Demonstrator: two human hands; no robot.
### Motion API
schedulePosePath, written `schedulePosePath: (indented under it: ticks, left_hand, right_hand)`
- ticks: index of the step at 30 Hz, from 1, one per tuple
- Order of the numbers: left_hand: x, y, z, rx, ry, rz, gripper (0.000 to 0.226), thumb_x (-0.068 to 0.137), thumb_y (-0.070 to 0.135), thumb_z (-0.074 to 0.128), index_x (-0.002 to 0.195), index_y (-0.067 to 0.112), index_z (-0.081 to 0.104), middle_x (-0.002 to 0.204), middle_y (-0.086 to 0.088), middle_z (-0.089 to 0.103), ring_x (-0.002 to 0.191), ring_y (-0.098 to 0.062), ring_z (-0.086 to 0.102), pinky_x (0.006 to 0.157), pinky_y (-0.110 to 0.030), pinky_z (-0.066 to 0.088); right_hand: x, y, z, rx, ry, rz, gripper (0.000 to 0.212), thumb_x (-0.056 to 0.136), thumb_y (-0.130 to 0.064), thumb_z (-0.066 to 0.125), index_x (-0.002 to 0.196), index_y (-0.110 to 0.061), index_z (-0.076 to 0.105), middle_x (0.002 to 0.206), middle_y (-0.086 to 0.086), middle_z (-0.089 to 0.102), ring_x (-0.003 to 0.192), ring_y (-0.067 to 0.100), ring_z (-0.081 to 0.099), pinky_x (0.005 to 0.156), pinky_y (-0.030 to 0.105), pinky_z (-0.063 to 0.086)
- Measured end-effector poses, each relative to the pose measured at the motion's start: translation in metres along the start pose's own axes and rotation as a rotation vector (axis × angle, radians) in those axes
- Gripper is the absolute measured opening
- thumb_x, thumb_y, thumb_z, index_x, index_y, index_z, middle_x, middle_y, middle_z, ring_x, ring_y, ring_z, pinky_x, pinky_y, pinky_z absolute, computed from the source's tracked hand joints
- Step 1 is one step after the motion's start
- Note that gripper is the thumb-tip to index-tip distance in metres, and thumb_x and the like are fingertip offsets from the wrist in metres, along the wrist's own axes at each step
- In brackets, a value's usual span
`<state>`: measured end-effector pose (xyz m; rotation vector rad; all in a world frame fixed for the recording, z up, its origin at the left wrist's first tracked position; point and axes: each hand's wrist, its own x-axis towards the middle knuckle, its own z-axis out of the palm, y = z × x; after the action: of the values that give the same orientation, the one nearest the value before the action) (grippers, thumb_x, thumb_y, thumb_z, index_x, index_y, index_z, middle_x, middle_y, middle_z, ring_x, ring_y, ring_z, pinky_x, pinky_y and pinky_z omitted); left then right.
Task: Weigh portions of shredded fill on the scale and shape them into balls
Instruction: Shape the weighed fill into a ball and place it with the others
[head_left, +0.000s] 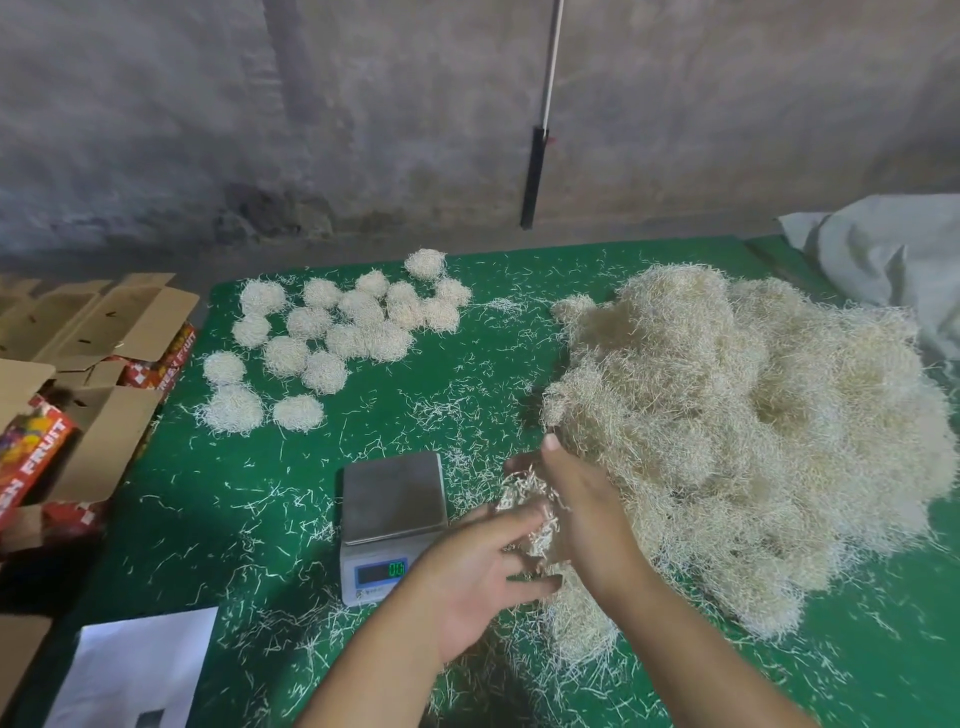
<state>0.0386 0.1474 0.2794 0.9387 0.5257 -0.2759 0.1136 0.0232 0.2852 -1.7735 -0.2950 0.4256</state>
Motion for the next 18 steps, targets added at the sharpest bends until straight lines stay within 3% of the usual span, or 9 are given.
schedulePosePath:
  ticks: [2,3,6,8,10,13,16,18]
  left_hand:
    - [0.006,-0.003,-0.01,0.04,0.081,0.011,0.143,0.049,0.036,0.108,0.164,0.023,0.024,0.151,-0.014,0.047,0.104,-0.026,0.073,0.103,-0.058,0.054]
    - [0.008,-0.004,-0.014,0.056,0.101,0.024,0.148,0.046,0.034,0.109,0.165,0.023,0.021,0.147,-0.015,0.049,0.107,-0.027,0.067,0.095,-0.054,0.059]
    - [0.014,-0.005,-0.025,0.081,0.155,0.016,0.147,0.045,0.032,0.108,0.165,0.02,0.024,0.139,-0.014,0.055,0.109,-0.026,0.056,0.082,-0.047,0.064]
    - [0.02,-0.006,-0.04,0.042,0.201,0.013,0.143,0.054,0.028,0.106,0.166,0.021,0.017,0.133,-0.012,0.052,0.114,-0.03,0.056,0.08,-0.044,0.064]
    - [0.028,-0.006,-0.06,0.014,0.25,0.03,0.135,0.059,0.028,0.103,0.165,0.02,0.02,0.124,-0.007,0.052,0.118,-0.033,0.057,0.08,-0.041,0.064]
    - [0.041,-0.006,-0.093,-0.017,0.349,0.063,0.124,0.056,0.03,0.104,0.159,0.017,0.034,0.127,-0.008,0.055,0.116,-0.03,0.059,0.078,-0.039,0.064]
    - [0.052,-0.011,-0.125,0.023,0.454,0.105,0.12,0.055,0.028,0.102,0.156,0.018,0.039,0.122,-0.002,0.065,0.105,-0.022,0.065,0.075,-0.036,0.064]
    - [0.058,-0.014,-0.145,0.08,0.505,0.118,0.119,0.062,0.029,0.099,0.16,0.023,0.033,0.132,-0.001,0.064,0.102,-0.019,0.067,0.077,-0.035,0.061]
  right_hand:
    - [0.0,0.01,0.003,0.017,-0.019,0.029,0.053,0.104,-0.075,0.031,0.105,-0.048,0.076,0.108,-0.023,0.075,0.1,-0.006,0.067,0.083,0.031,0.049]
    - [0.0,0.014,0.005,0.008,-0.019,0.049,0.046,0.104,-0.075,0.032,0.107,-0.057,0.074,0.111,-0.033,0.071,0.103,-0.015,0.063,0.085,0.027,0.046]
    - [0.002,0.029,0.01,-0.022,-0.056,0.118,0.052,0.098,-0.084,0.031,0.128,-0.058,0.065,0.122,-0.045,0.06,0.105,-0.027,0.054,0.084,0.02,0.044]
    - [0.005,0.041,0.013,-0.053,-0.078,0.158,0.053,0.094,-0.089,0.031,0.127,-0.06,0.06,0.113,-0.053,0.057,0.101,-0.03,0.052,0.085,0.02,0.04]
    - [0.008,0.054,0.014,-0.077,-0.084,0.185,0.057,0.092,-0.091,0.031,0.129,-0.058,0.06,0.12,-0.045,0.061,0.108,-0.021,0.056,0.095,0.03,0.046]
    - [0.012,0.076,0.01,-0.086,-0.078,0.259,0.055,0.096,-0.083,0.04,0.134,-0.049,0.06,0.132,-0.022,0.067,0.118,0.0,0.063,0.109,0.046,0.05]
    - [0.014,0.097,-0.002,-0.066,-0.056,0.347,0.054,0.091,-0.078,0.047,0.129,-0.043,0.061,0.121,-0.016,0.074,0.114,0.008,0.068,0.1,0.041,0.055]
    - [0.012,0.111,-0.013,-0.042,-0.027,0.412,0.061,0.088,-0.075,0.046,0.127,-0.033,0.066,0.116,-0.009,0.078,0.11,0.015,0.072,0.089,0.037,0.057]
